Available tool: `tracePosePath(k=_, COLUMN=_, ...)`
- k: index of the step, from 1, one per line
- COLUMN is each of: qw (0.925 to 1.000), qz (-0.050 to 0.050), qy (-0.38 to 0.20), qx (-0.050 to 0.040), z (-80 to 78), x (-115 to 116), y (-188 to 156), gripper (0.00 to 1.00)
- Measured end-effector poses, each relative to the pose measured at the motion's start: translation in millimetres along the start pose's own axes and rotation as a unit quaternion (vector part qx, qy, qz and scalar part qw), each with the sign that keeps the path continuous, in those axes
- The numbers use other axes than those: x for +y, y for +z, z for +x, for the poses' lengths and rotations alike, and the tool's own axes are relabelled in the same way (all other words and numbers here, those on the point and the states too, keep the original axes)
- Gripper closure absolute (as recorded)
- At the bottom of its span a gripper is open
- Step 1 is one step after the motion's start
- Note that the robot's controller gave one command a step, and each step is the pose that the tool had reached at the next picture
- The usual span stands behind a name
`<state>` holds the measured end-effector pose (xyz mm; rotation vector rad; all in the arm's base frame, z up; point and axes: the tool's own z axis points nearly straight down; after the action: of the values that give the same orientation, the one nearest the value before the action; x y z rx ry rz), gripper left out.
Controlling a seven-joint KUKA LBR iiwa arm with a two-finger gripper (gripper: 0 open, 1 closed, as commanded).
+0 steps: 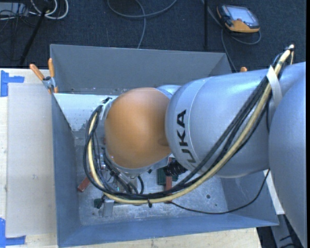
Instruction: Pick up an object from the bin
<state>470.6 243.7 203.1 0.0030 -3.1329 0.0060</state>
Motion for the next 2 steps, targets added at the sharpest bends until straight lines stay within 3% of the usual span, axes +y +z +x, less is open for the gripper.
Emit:
tracePosePath(k=1, qw=0.9999, qz=-0.001, qy=0.01, qx=-0.0042, z=-9.2, x=-66.9, y=137.0, gripper=0.0)
tracePosePath(k=2, qw=0.9996, qz=-0.002, qy=-0.026, qx=-0.0049, z=-9.3, x=-50.6, y=102.6, gripper=0.0)
